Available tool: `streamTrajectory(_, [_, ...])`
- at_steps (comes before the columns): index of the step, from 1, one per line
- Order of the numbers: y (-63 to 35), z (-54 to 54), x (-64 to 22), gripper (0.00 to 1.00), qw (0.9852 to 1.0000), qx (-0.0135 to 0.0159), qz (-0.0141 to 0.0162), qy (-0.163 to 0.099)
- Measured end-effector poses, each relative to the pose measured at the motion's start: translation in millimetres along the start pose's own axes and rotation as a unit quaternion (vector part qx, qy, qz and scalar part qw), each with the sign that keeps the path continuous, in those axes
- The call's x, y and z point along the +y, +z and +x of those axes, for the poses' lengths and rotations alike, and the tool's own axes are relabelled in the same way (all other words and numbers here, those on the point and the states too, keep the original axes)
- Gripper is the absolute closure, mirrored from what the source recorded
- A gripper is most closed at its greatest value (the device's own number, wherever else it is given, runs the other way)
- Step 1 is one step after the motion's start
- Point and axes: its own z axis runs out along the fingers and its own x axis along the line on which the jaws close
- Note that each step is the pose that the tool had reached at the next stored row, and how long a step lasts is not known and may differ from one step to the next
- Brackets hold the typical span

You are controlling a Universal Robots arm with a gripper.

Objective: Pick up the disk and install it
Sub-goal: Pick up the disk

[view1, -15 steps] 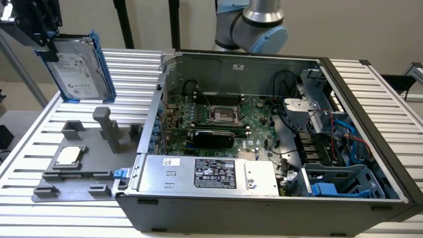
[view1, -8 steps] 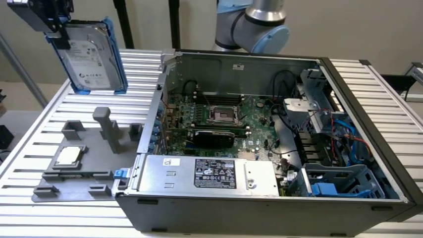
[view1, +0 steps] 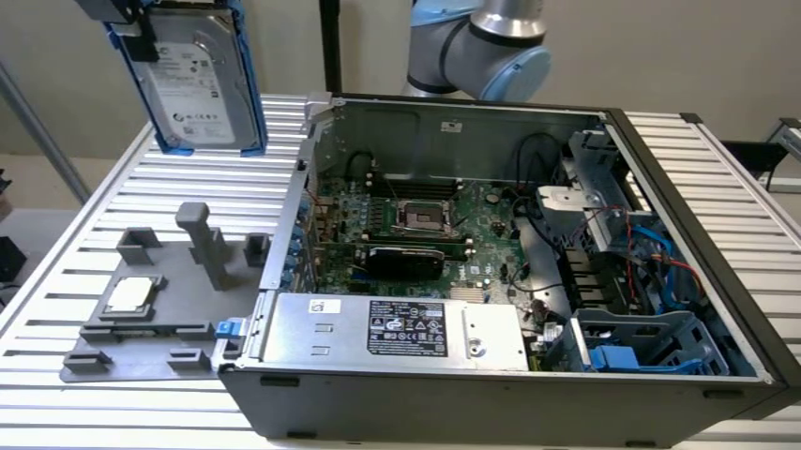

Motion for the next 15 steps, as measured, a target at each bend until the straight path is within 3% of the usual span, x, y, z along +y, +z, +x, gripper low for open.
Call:
streamTrajectory(7, [-19.5,6.5,-31.3,0.67,1.0000,-0.0043,-0.0002,0.000])
streamTrajectory(15, [-23.0,20.1,-66.8,0.67,1.0000,-0.0056,-0.0002,0.000])
